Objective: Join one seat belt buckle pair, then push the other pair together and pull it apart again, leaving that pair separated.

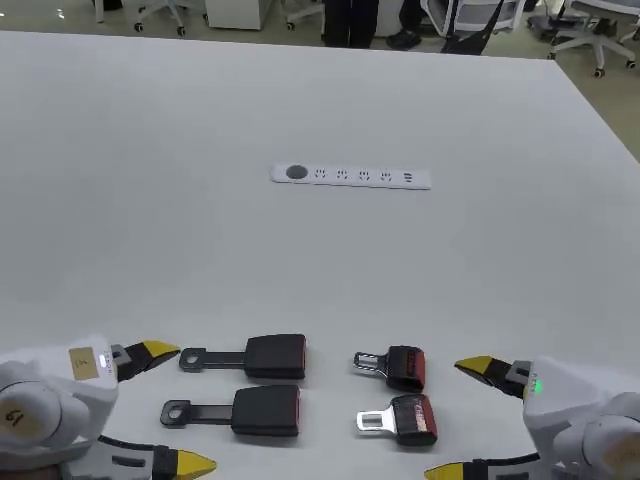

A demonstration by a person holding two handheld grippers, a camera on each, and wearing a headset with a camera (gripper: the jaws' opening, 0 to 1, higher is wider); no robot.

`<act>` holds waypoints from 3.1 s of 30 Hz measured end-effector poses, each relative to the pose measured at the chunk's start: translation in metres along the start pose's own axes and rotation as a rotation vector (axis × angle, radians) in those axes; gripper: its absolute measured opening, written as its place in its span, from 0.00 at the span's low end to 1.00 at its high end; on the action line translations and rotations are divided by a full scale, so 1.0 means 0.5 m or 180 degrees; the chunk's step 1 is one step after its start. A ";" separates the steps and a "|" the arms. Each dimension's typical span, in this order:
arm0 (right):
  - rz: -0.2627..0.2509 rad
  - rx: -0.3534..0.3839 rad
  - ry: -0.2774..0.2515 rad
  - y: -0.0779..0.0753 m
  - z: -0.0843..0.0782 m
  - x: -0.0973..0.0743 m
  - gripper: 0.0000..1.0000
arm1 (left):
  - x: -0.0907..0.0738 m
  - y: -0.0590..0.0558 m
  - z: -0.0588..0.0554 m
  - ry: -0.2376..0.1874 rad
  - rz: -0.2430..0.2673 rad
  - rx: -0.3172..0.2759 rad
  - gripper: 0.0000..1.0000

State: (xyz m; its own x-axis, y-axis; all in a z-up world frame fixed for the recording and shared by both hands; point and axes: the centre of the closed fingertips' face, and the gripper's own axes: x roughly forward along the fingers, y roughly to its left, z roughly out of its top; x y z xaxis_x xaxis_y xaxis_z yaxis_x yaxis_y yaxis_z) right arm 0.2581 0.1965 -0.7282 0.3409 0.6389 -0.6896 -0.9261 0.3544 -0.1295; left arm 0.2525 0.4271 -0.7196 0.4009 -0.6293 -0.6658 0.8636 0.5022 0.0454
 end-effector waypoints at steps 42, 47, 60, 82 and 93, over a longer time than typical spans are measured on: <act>0.0630 -0.0901 0.0398 0.018 -0.034 0.080 0.31 | 0.139 -0.038 -0.017 0.0775 -0.0974 0.1102 0.35; 0.0642 -0.0901 0.0401 0.018 -0.036 0.080 0.31 | 0.143 -0.038 -0.024 0.0870 -0.1031 0.1230 0.33; 0.0645 -0.0916 0.0434 0.018 -0.036 0.080 0.30 | 0.146 -0.037 -0.028 0.0876 -0.1109 0.1177 0.33; 0.0662 -0.0903 0.0416 0.032 -0.002 0.106 0.30 | 0.148 -0.034 -0.033 0.0932 -0.1155 0.1167 0.33; 0.0704 -0.0928 0.0399 0.038 0.015 0.131 0.30 | 0.147 -0.036 -0.032 0.0956 -0.1159 0.1133 0.33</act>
State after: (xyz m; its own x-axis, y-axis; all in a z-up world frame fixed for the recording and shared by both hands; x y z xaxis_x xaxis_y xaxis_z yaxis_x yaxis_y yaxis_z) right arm 0.2640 0.2503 -0.7702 0.1222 0.5833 -0.8030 -0.9883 -0.0030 -0.1526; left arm 0.2616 0.3812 -0.7815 0.0002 -0.5022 -0.8648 0.9997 0.0229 -0.0130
